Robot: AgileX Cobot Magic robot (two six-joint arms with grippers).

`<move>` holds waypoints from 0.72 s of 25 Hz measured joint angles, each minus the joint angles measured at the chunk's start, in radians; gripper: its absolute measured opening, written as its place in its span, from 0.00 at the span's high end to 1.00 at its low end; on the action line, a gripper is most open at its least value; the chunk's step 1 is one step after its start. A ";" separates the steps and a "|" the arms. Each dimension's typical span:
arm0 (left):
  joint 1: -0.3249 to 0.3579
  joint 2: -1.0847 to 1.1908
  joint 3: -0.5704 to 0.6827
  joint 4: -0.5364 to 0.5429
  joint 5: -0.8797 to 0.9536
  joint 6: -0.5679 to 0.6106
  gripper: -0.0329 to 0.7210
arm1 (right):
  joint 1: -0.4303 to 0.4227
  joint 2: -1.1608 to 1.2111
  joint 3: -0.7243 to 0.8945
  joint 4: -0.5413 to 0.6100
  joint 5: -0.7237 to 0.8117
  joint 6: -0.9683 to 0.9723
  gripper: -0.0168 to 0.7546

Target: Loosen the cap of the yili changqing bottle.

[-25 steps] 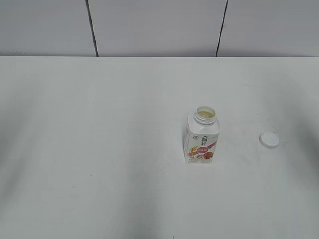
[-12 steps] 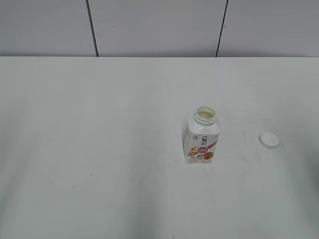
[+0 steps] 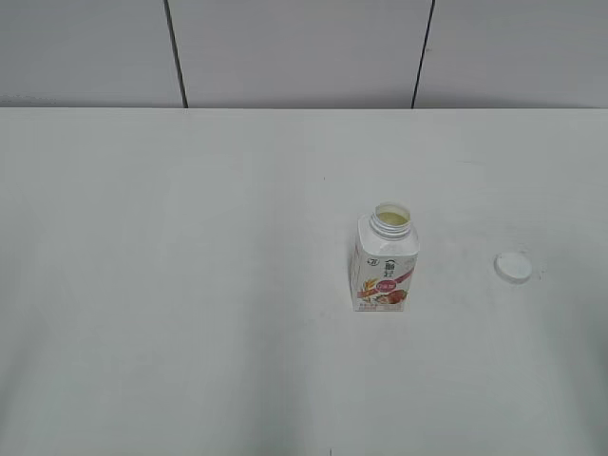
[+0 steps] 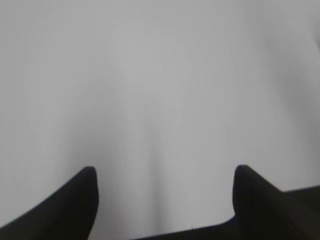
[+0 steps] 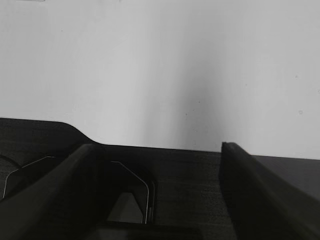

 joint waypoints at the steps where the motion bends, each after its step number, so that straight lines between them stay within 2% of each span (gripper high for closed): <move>1: 0.000 -0.023 0.006 0.000 -0.009 0.000 0.28 | 0.000 -0.022 0.011 -0.001 -0.004 0.001 0.21; 9: 0.000 -0.185 0.020 -0.006 -0.040 0.000 0.29 | 0.000 -0.169 0.084 -0.001 -0.055 0.003 0.21; 18: 0.000 -0.191 0.020 -0.006 -0.040 0.000 0.31 | 0.000 -0.385 0.087 -0.002 -0.065 0.004 0.21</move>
